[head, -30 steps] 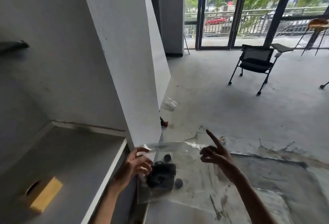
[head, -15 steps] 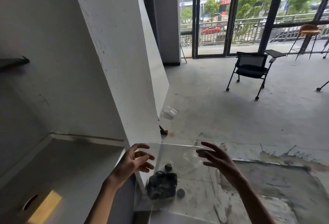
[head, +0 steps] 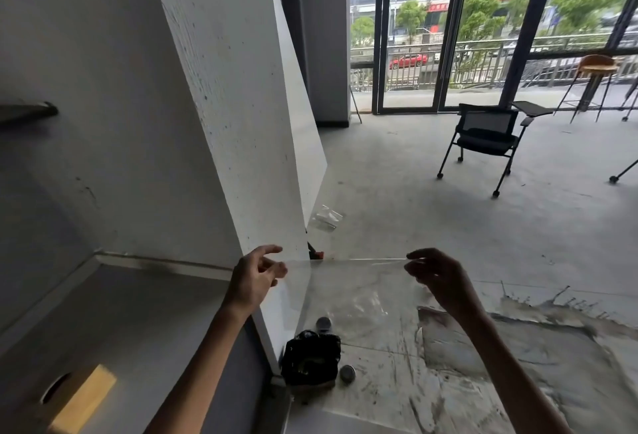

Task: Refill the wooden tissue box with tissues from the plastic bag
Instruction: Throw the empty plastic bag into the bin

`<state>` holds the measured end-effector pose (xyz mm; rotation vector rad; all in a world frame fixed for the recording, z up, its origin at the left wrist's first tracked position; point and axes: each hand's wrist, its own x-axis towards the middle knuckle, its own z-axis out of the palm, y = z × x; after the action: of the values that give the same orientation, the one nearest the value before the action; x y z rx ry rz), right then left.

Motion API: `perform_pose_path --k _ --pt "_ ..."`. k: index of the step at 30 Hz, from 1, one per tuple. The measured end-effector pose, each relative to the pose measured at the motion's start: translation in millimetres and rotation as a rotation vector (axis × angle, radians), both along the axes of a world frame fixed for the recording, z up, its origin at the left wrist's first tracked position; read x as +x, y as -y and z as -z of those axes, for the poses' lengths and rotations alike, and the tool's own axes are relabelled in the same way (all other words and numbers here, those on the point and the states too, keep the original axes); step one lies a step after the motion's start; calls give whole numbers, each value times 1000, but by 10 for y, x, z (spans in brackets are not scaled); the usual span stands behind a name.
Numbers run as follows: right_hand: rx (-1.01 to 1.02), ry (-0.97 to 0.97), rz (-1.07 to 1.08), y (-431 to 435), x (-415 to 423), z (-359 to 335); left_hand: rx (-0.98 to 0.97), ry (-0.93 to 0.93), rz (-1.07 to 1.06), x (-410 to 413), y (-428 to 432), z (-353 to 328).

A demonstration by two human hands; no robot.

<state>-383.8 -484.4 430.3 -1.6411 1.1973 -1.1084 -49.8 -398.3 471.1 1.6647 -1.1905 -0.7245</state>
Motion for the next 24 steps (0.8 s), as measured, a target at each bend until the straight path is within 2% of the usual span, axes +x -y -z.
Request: perform_pose_path --k 5,10,12,15,17,20,22,24 --pt "-137 -112 36 182 26 -297 -54 380 -70 -49 166 -323" --pt "-270 -187 65 370 40 -694 -217 525 -136 -91 302 -773" --pt "-260 -119 4 409 76 -937 -258 457 -161 -86 339 -978" --pt "-242 128 -85 432 124 -1345 -330 339 -136 -69 365 -1277" --pt "-251 223 -108 428 132 -1525 -434 216 -131 -69 377 -1407" --pt "-91 232 -183 418 210 -1441 -546 71 -130 -65 427 -1442" --pt "0 211 -168 399 305 -1247 -549 46 -132 -49 462 -1369" --pt "38 273 -105 384 381 -1118 -518 62 -154 -29 492 -1258"
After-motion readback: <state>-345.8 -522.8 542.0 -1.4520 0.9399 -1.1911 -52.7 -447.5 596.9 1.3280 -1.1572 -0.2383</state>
